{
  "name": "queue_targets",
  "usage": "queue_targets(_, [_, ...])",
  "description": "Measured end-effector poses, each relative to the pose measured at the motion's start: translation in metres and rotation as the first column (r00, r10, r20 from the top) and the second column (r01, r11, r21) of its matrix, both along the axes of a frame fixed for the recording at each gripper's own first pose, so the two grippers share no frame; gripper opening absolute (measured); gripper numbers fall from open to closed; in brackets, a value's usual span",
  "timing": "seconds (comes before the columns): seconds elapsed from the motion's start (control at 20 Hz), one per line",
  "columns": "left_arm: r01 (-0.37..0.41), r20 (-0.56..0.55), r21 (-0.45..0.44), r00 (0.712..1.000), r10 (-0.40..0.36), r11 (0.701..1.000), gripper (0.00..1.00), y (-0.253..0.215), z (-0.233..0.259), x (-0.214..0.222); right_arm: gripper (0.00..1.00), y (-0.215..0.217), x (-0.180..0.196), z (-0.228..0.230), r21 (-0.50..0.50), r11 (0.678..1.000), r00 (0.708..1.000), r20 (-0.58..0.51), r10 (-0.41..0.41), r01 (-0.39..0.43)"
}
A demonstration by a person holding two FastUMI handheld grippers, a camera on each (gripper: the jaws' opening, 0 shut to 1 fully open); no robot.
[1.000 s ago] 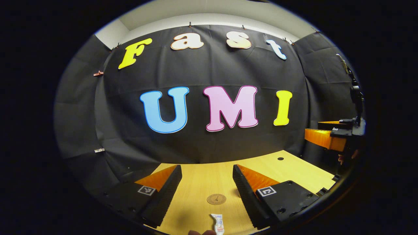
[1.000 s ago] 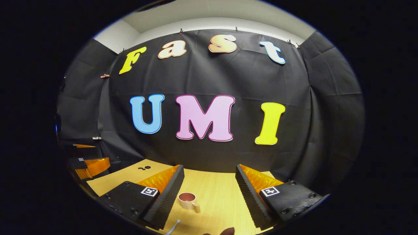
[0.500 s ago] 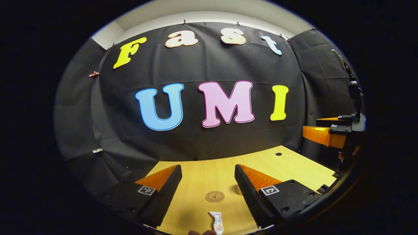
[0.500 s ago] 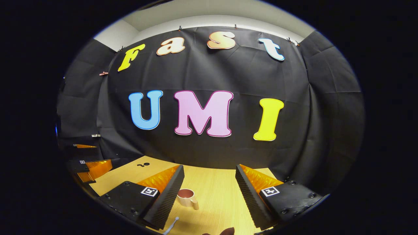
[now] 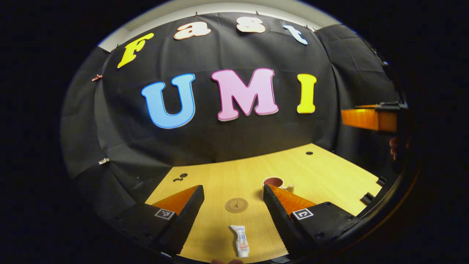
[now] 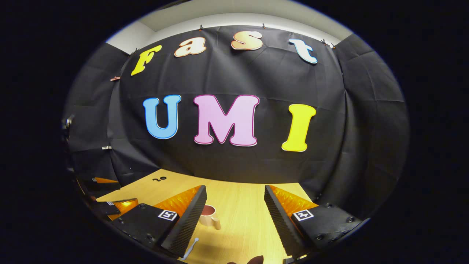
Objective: Put the toothbrush and toothpaste on the desktop into the cup, then pick up the cup and place it on the coaster on the desktop.
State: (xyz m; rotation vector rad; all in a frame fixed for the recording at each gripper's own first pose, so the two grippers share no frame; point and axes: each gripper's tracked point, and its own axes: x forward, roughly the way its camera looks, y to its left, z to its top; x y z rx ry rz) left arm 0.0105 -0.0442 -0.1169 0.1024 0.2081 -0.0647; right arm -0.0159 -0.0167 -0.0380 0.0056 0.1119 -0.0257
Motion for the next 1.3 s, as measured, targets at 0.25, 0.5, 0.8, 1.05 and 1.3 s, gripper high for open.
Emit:
queue_targets(0.25, [-0.009, -0.153, 0.014, 0.988, 0.011, 1.000, 1.00, -0.010, -0.085, 0.012, 0.97, -0.012, -0.016, -0.030, -0.001, 1.000, 0.996, -0.087, -0.014, 0.014])
queue_targets(0.5, [-0.049, -0.280, 0.060, 0.958, 0.064, 0.997, 1.00, -0.008, -0.151, 0.023, 0.98, -0.028, -0.030, -0.060, 0.033, 0.999, 0.985, -0.172, -0.022, 0.029])
queue_targets(0.8, [-0.101, -0.407, 0.118, 0.903, 0.141, 0.988, 0.97, 0.006, -0.210, 0.024, 0.97, -0.045, -0.040, -0.078, 0.027, 0.999, 0.976, -0.218, -0.024, 0.030])
queue_targets(1.05, [-0.076, -0.476, 0.154, 0.868, 0.142, 0.985, 0.92, 0.008, -0.242, 0.028, 0.97, -0.052, -0.044, -0.087, 0.035, 0.999, 0.970, -0.241, -0.030, 0.039])
queue_targets(1.3, [-0.076, -0.486, 0.150, 0.863, 0.140, 0.986, 0.80, 0.007, -0.245, 0.036, 0.97, -0.051, -0.044, -0.091, 0.035, 0.999, 0.967, -0.252, -0.030, 0.040])
